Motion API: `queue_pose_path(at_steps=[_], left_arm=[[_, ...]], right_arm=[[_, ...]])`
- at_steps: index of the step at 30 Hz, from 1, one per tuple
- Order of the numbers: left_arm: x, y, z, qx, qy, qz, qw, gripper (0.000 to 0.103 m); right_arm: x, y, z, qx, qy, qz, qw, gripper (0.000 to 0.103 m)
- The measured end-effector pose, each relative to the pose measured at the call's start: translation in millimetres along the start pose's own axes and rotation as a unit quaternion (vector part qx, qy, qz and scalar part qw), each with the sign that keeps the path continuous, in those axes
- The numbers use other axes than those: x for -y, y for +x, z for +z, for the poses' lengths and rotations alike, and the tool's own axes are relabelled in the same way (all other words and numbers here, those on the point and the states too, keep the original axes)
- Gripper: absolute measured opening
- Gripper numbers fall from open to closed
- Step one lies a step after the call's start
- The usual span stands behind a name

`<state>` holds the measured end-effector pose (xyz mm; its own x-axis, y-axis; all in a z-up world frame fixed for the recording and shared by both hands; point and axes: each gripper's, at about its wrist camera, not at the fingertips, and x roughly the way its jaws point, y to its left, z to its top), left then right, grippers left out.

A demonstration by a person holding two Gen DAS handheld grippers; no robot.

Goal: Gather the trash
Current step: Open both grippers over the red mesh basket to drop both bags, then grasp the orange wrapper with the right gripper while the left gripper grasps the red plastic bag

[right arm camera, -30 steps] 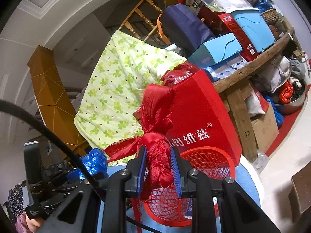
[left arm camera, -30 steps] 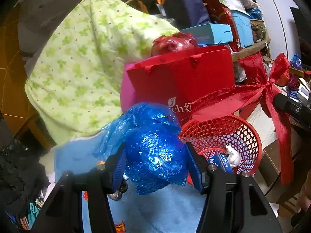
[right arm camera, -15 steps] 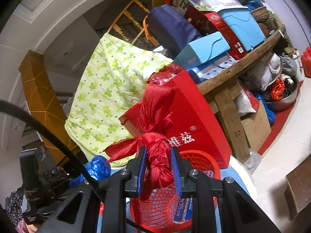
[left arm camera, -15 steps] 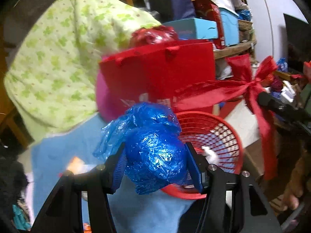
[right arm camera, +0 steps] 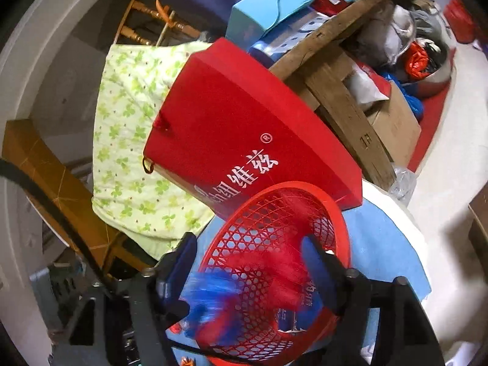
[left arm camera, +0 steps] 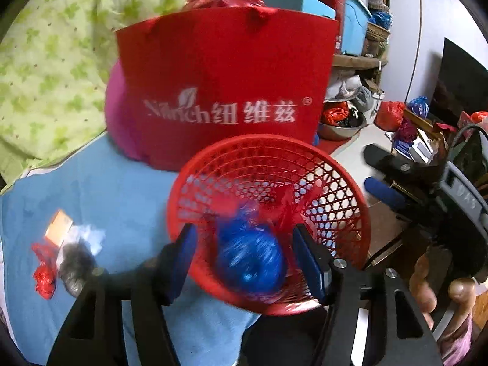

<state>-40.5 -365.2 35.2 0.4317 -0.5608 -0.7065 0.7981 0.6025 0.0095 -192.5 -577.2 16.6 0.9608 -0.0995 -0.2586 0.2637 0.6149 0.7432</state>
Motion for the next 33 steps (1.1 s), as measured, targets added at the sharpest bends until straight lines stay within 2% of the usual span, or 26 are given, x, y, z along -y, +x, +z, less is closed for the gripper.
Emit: queue_pose_path(at_steps=[5,8,11,14,17,20,23,26,29,33], left_arm=[[-27,-28,-19,0.024,-0.008,0.02,0.9995,0.069],[-56,-49,-46,0.032,-0.008,0.064,0.9974,0.069],[-90,-72,-78,0.031,-0.022,0.116,0.9925,0.069],[-136,-101,-122,0.025,-0.054,0.185,0.981,0.069],[-176,-122,-160,0.015,-0.098,0.24,0.9657,0.069],[-207,-138,-193,0.005,-0.136,0.273,0.9524,0.069],[-227,-146,-220,-0.002,-0.171,0.275,0.946,0.07],[-237,-145,-240,-0.01,-0.189,0.27,0.9439,0.07],[-236,-138,-252,-0.015,-0.2,0.26,0.9445,0.07],[-237,-130,-264,-0.025,-0.213,0.242,0.9463,0.07]], right_arm=[[-23,-18,1,0.021,-0.042,0.001,0.999,0.075],[-49,-28,-2,0.03,-0.084,0.009,0.996,0.075],[-78,-33,-11,0.028,-0.12,0.041,0.992,0.075],[-109,-30,-24,0.016,-0.156,0.077,0.985,0.075],[-138,-20,-46,-0.01,-0.188,0.104,0.977,0.075],[-165,3,-76,-0.052,-0.215,0.122,0.968,0.075],[-182,26,-104,-0.097,-0.229,0.127,0.96,0.075],[-191,51,-137,-0.146,-0.243,0.121,0.951,0.075],[-191,75,-172,-0.195,-0.256,0.109,0.94,0.075],[-183,95,-207,-0.236,-0.276,0.084,0.928,0.075]])
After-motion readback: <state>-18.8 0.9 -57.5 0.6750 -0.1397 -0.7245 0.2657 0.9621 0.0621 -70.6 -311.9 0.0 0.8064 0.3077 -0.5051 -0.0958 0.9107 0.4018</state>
